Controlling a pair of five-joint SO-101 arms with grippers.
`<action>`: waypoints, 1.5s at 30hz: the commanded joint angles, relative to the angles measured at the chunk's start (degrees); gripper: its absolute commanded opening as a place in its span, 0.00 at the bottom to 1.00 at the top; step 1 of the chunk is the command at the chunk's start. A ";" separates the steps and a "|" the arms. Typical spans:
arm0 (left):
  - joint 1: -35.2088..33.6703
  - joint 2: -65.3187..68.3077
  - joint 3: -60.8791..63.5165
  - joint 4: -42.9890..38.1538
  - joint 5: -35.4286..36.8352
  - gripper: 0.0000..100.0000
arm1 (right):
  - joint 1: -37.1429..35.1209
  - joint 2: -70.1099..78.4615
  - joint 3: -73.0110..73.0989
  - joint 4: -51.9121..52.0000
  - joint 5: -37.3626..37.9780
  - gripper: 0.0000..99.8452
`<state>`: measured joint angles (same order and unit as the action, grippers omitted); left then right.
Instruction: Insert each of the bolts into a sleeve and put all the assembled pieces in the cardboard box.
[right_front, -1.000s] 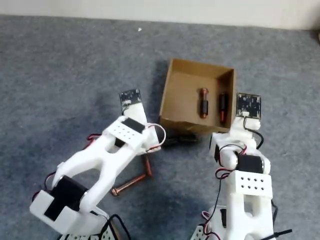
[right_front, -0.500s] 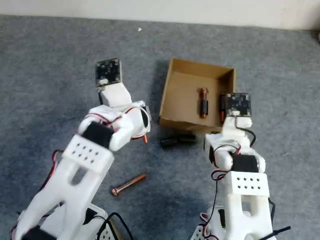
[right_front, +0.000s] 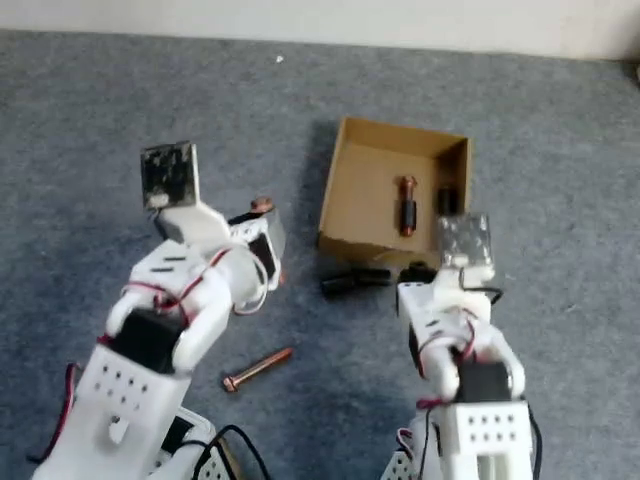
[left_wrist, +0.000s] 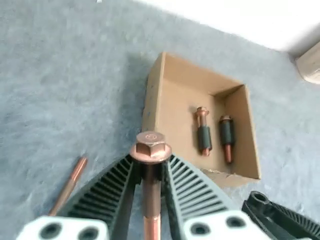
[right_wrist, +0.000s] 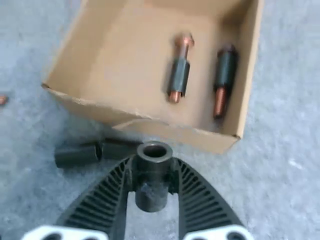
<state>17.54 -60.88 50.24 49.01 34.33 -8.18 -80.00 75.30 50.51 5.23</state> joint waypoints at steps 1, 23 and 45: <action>-0.04 -7.16 3.91 -5.98 -1.05 0.00 | -4.26 -9.80 2.59 -1.45 1.23 0.01; 6.46 -35.91 32.75 -33.32 -0.70 0.00 | -22.81 -25.36 11.74 -1.36 9.14 0.01; 13.41 -42.86 37.05 -31.65 -3.52 0.00 | -29.41 -25.45 6.02 -2.42 9.14 0.01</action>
<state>29.85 -102.81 88.22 17.27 32.92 -36.84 -104.53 85.14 50.51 13.76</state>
